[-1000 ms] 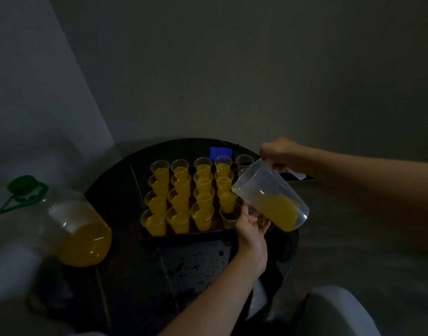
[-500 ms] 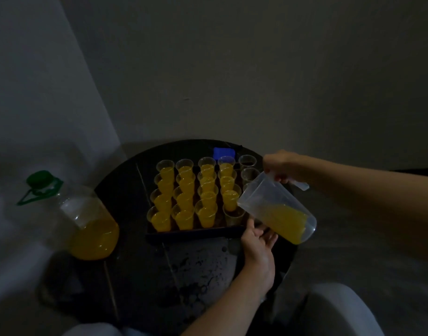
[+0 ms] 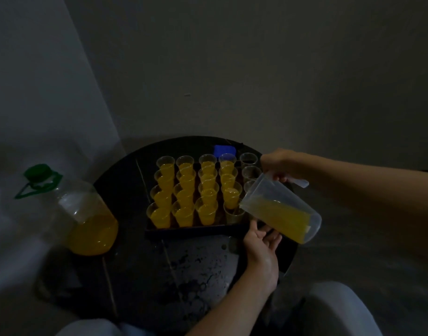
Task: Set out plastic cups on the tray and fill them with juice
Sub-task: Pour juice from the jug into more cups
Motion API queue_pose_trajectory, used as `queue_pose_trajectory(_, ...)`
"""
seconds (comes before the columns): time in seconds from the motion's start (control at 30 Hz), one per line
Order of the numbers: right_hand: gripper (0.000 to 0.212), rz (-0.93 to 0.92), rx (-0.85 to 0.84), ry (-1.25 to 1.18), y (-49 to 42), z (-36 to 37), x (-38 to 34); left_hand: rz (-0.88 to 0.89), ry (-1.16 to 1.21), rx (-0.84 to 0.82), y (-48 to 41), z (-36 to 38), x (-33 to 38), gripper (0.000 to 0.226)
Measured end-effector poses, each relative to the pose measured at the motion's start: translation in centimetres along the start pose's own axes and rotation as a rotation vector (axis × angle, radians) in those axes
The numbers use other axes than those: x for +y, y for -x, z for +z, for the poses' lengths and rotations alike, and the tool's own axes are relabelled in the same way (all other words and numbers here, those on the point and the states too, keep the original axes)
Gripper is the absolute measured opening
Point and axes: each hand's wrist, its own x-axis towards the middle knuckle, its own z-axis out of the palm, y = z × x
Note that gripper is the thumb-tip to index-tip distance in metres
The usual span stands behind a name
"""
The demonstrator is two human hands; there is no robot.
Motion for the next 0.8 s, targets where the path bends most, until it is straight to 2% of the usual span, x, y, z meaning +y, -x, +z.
queue_pose_trajectory(0.07, 0.033, 0.005, -0.005, 0.021, 0.0, 0.0, -0.2, -0.007, 0.000, -0.013, -0.1, -0.1, -0.1, 0.053)
queue_pose_trajectory(0.27, 0.032, -0.015, -0.034, 0.003, 0.9, -0.1, -0.7, -0.006, 0.007, -0.027, 0.4, -0.1, 0.2, 0.046)
queue_pose_trajectory(0.5, 0.038, -0.020, -0.025, 0.034, 1.4, -0.1, -1.2, -0.027, 0.030, -0.030, 0.0, -0.1, 0.0, 0.048)
queue_pose_trajectory(0.8, 0.030, -0.012, -0.020, 0.043, 1.1, 0.4, -1.6, -0.014, 0.040, -0.019, 0.2, -0.2, 0.3, 0.045)
